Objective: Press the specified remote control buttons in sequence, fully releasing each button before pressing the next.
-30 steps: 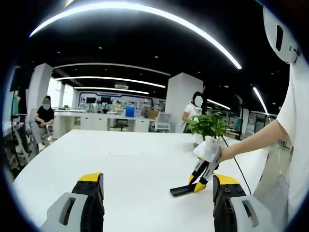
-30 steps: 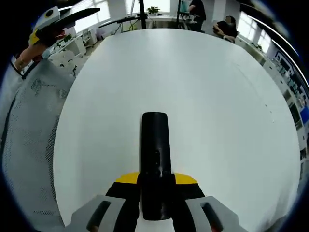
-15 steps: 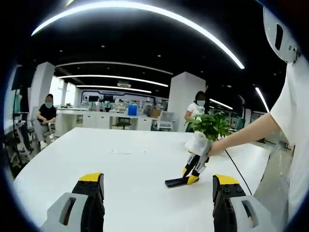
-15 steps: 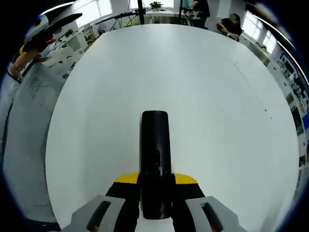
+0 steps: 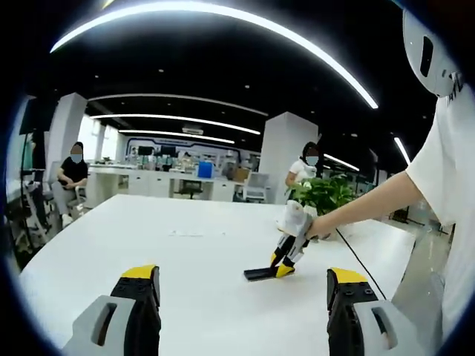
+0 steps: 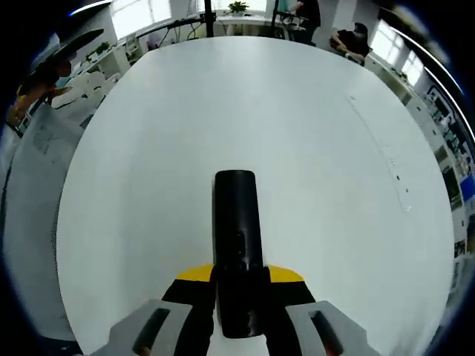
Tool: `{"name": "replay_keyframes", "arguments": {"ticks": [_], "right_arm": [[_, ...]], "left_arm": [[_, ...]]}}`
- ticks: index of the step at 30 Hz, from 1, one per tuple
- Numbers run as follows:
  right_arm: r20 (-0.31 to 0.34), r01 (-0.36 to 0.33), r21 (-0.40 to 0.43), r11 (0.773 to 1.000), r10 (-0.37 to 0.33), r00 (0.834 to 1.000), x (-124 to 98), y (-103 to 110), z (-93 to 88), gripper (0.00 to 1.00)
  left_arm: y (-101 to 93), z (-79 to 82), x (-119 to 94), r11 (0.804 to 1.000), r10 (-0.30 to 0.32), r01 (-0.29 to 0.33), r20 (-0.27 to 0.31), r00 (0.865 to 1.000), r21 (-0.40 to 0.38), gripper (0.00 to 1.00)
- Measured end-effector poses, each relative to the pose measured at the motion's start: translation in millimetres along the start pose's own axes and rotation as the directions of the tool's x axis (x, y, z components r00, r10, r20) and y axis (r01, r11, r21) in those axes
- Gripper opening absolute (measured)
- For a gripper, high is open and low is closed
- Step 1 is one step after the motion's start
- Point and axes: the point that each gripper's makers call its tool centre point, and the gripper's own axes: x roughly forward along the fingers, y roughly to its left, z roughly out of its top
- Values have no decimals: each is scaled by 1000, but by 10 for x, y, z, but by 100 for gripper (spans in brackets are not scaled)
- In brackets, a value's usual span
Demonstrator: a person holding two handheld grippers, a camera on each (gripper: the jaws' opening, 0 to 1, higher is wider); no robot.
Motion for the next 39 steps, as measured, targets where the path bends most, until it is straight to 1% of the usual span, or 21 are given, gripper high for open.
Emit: {"name": "replay_keyframes", "arguments": {"ticks": [2, 6, 8, 10, 12, 14, 15, 18, 20, 21, 22, 25, 26, 28, 29, 30, 31, 33, 34, 38, 39], "right_arm": [[-10, 25, -1, 1000, -25, 1000, -7, -18, -18, 28], [12, 89, 15, 996, -89, 996, -73, -69, -30, 33], [59, 123, 59, 991, -126, 990, -122, -84, 4, 36], [111, 141, 131, 981, -156, 982, -199, -67, 32, 39], [163, 171, 190, 967, -203, 966, -294, -82, 58, 45], [216, 188, 245, 951, -242, 946, -405, -60, 90, 49], [250, 192, 291, 937, -268, 930, -476, -46, 109, 51], [318, 168, 373, 912, -296, 901, -618, 39, 138, 57], [374, 143, 464, 874, -340, 863, -769, 146, 134, 56], [385, 144, 472, 870, -350, 854, -809, 194, 124, 56], [392, 152, 475, 867, -363, 845, -864, 267, 91, 57], [398, 166, 492, 855, -390, 830, -958, 416, 18, 64], [402, 167, 511, 843, -406, 821, -1011, 480, -20, 65], [418, 161, 529, 833, -421, 805, -1087, 556, -57, 66], [437, 151, 551, 821, -438, 785, -1167, 644, -42, 66], [446, 145, 568, 810, -451, 773, -1216, 686, -51, 67], [450, 150, 590, 793, -477, 755, -1293, 729, -85, 68], [451, 155, 616, 773, -506, 735, -1388, 798, -134, 70], [454, 154, 638, 754, -530, 716, -1463, 849, -165, 72], [456, 152, 691, 706, -590, 666, -1666, 1039, -279, 75], [452, 154, 700, 698, -599, 661, -1694, 1085, -303, 76]], "left_arm": [[9, -3, -1, 1000, 5, -4, -4, 1000, 3, 97], [8, 0, 5, 1000, 6, -6, -9, 1000, 7, 97], [0, 7, 8, 1000, 3, -3, -7, 1000, 7, 97], [-16, 15, 13, 1000, -1, 1, -7, 1000, 8, 97], [-34, 22, 17, 1000, -3, 3, -6, 1000, 10, 97], [-53, 25, 18, 1000, -6, 6, -5, 1000, 13, 97], [-60, 25, 17, 1000, -7, 7, -6, 1000, 14, 97], [-81, 20, 13, 1000, -8, 8, -6, 1000, 12, 97], [-94, 11, 8, 1000, -7, 8, -8, 1000, 11, 97], [-107, 10, 4, 1000, -9, 9, -8, 1000, 10, 97], [-121, 10, 2, 1000, -12, 12, -8, 1000, 10, 97], [-184, 36, -11, 1000, -24, 24, -7, 1000, 17, 97], [-199, 43, -14, 999, -27, 27, -7, 1000, 19, 97], [-233, 60, -28, 999, -32, 32, -5, 999, 25, 97], [-246, 62, -35, 999, -34, 34, -5, 999, 28, 97], [-257, 62, -42, 999, -36, 36, -7, 999, 29, 96], [-268, 54, -52, 999, -37, 37, -11, 999, 29, 96], [-289, 46, -73, 999, -40, 41, -15, 999, 30, 96], [-304, 39, -90, 999, -42, 43, -18, 999, 31, 96], [-361, 42, -159, 998, -50, 51, -19, 999, 33, 96], [-367, 43, -171, 998, -50, 51, -20, 999, 34, 96]]}}
